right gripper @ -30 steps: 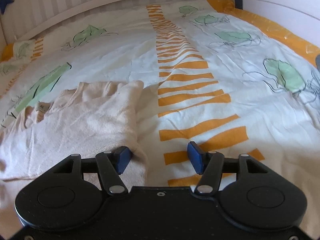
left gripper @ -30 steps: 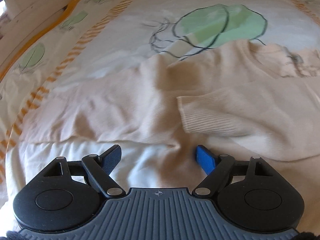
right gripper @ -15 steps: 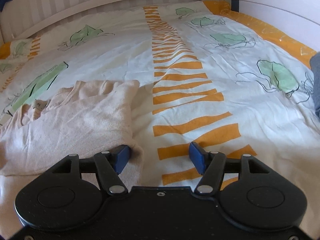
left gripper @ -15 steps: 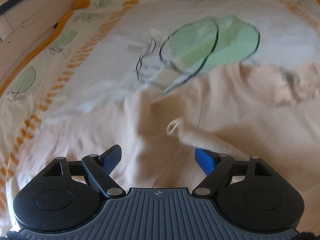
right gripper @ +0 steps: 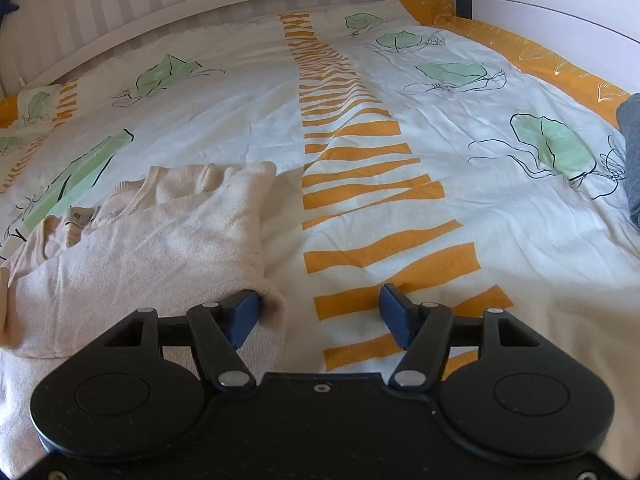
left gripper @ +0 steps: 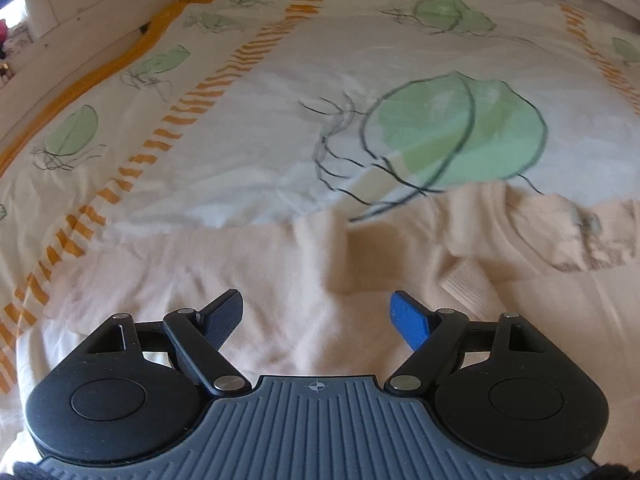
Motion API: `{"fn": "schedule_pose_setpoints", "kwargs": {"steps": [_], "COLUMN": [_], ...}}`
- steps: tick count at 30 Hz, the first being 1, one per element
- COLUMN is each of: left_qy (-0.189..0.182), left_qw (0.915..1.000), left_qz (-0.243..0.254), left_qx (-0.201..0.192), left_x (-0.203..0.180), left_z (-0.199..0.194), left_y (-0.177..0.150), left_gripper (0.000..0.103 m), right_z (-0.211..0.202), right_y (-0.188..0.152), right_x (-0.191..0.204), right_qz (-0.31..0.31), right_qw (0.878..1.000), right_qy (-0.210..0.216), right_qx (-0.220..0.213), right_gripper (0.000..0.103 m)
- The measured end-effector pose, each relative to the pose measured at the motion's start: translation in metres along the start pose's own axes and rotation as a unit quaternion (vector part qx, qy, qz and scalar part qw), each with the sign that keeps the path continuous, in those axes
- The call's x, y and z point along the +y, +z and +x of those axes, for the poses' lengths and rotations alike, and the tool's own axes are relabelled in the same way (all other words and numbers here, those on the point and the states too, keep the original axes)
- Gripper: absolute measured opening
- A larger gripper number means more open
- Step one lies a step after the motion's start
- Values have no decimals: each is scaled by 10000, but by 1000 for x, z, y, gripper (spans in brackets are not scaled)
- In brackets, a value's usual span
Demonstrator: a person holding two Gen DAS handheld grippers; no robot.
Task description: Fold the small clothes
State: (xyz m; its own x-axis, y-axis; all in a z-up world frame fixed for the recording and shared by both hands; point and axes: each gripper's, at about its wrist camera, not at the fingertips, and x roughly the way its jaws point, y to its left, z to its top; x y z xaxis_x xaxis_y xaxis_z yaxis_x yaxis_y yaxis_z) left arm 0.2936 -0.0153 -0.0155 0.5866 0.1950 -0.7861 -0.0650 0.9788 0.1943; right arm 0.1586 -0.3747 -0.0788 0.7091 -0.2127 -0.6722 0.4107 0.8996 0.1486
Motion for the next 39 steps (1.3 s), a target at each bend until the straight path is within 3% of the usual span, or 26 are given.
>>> {"fn": "schedule_pose_setpoints", "kwargs": {"steps": [3, 5, 6, 13, 16, 19, 21, 27, 33, 39], "left_qy": [-420, -732, -883, -1568, -1666, -1688, -1663, -1740, -1773, -1680], "left_qw": [9990, 9970, 9956, 9795, 9747, 9726, 9738, 9758, 9761, 9742], "left_qz": [133, 193, 199, -759, -894, -932, -932, -896, -1027, -1236], "left_qx": [47, 135, 243, 1009, 1195, 1299, 1241, 978, 727, 862], "left_x": [-15, -27, -32, -32, -28, -28, -28, -28, -10, 19], "left_z": [-7, -8, -7, 22, 33, 39, 38, 30, 12, 7], "left_y": [-3, -1, 1, 18, 22, 24, 25, 28, 17, -6], "left_gripper": [79, 65, 52, 46, 31, 29, 28, 4, 4, 4], "right_z": [0, -1, -1, -1, -1, 0, 0, 1, 2, 2], "right_y": [-1, -1, -2, -1, 0, 0, 0, -1, -1, -2], "right_x": [2, 3, 3, 2, 1, 1, 1, 1, 2, 2], "right_qz": [-46, -93, -106, -4, 22, 45, 64, 31, 26, -4], "right_qw": [10000, 9999, 9999, 10000, 10000, 10000, 10000, 10000, 10000, 10000], "right_qy": [-25, -51, -58, -6, 4, 12, 17, -15, -23, -43], "right_qx": [1, -11, -13, 8, 17, 21, 28, 27, 29, 29], "right_gripper": [68, 68, 68, 68, 69, 69, 70, 70, 70, 70]}}
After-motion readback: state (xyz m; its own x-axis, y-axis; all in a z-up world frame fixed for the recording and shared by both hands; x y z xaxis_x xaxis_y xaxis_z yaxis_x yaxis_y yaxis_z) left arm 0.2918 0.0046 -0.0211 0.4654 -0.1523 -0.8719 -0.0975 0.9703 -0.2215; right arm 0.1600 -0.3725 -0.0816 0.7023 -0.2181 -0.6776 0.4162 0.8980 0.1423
